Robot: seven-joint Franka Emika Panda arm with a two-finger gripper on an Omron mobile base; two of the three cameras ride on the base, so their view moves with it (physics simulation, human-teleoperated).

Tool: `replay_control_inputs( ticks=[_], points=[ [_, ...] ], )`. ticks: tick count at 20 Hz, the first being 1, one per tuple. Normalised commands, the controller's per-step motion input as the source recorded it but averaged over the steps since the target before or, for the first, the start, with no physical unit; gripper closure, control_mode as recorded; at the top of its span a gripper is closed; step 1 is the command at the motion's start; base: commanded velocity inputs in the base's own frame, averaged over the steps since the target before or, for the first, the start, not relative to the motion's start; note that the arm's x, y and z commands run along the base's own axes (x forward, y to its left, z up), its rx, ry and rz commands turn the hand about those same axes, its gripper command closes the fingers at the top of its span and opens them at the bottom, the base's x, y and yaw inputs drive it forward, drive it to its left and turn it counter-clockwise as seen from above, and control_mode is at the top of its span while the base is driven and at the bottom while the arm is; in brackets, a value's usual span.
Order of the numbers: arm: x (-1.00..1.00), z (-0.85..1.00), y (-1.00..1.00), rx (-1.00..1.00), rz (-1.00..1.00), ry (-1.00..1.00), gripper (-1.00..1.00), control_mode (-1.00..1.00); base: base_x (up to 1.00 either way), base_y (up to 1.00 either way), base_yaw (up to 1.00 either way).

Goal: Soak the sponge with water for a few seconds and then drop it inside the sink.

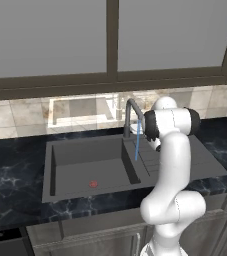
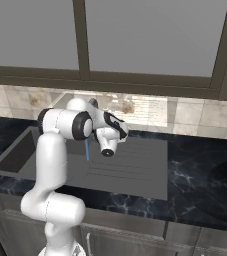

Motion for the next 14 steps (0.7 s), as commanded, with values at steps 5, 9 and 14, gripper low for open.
replay_control_inputs(
  ticks=[5,9,14],
  points=[
    [0.00,0.01,-0.07,0.01,0.00,0.00,-1.00,-1.00,0.00,0.00,0.00],
    [0.00,0.18,-0.03,0.03,0.00,0.01,-1.00,-1.00,0.00,0.00,0.00],
    [0.00,0.27,-0.01,0.04,0.00,0.02,-1.00,-1.00,0.00,0.00,0.00]
  ],
)
